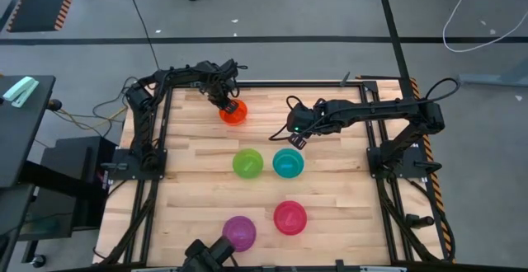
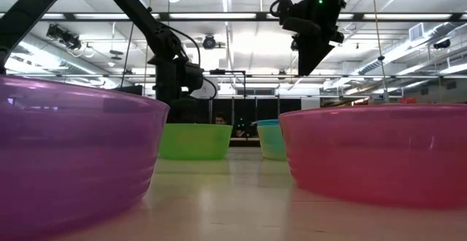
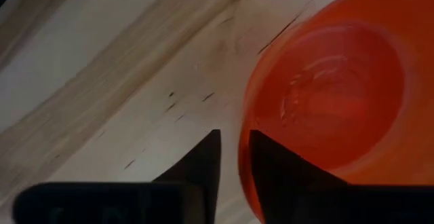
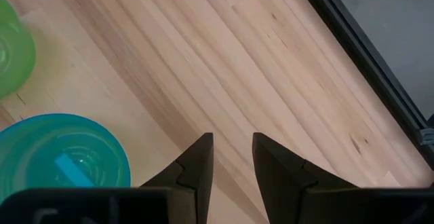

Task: Nest bowls inside each other
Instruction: Stack the orange bowl on the green bowl

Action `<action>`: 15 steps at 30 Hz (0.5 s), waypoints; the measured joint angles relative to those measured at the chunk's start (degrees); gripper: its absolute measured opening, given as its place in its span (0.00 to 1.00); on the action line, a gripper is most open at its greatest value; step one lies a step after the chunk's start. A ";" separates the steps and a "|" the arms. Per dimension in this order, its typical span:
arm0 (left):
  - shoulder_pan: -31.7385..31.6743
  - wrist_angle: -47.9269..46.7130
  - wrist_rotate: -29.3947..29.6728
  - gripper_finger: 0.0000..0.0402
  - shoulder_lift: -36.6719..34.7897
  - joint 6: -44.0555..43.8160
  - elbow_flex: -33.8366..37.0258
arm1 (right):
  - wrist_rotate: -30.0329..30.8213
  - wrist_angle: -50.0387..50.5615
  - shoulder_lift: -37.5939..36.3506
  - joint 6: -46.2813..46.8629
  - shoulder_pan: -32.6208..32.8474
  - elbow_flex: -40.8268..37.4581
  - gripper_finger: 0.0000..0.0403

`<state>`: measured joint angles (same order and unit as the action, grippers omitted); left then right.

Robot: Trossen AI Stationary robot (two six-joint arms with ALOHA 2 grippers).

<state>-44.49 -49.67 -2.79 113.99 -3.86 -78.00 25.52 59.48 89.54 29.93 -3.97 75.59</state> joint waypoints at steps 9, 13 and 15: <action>0.06 0.13 -0.40 0.04 -0.09 -0.03 -0.02 | 0.00 0.00 0.00 -0.13 0.00 -0.01 0.28; 0.55 -0.70 -0.19 0.04 -0.12 0.04 -0.02 | 0.00 0.00 0.00 -0.39 0.00 -0.02 0.28; 0.99 -1.76 -0.16 0.02 -0.45 0.04 -0.02 | 0.00 0.00 0.00 -1.40 0.00 -0.02 0.28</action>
<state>-43.50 -51.43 -2.95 113.55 -3.81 -78.02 25.52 59.48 89.54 28.53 -3.97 75.57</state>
